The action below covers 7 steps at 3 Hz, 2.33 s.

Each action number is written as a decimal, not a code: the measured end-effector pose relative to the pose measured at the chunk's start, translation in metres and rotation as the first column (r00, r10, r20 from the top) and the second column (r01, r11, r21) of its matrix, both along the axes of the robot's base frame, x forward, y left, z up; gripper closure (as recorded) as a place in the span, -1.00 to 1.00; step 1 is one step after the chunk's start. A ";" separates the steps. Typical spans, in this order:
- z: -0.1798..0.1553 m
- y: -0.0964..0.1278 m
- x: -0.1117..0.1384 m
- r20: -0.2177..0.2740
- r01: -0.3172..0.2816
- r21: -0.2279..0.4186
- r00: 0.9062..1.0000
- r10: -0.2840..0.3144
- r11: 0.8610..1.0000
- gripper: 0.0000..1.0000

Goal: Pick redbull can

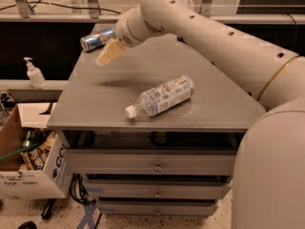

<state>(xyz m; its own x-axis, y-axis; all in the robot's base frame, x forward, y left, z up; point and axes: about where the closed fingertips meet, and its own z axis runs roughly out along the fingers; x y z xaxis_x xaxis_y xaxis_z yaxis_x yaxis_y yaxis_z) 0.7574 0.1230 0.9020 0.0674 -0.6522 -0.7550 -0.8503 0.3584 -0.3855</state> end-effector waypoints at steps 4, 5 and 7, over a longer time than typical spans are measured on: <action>-0.020 0.015 0.041 0.029 0.036 0.117 0.999 -0.039 0.992 -1.00; -0.025 0.028 0.058 0.018 0.014 0.193 1.000 -0.017 0.981 -1.00; -0.030 0.043 0.082 -0.034 0.020 0.291 0.999 -0.010 0.956 -1.00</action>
Offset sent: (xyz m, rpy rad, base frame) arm 0.0127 -0.0018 -0.0088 0.0848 -0.0059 -0.0302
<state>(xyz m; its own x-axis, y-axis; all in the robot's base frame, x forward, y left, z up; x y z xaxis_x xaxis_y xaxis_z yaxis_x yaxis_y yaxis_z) 0.8398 0.1661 0.8723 0.0322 -0.4042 -0.9141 -0.8542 0.4638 -0.2351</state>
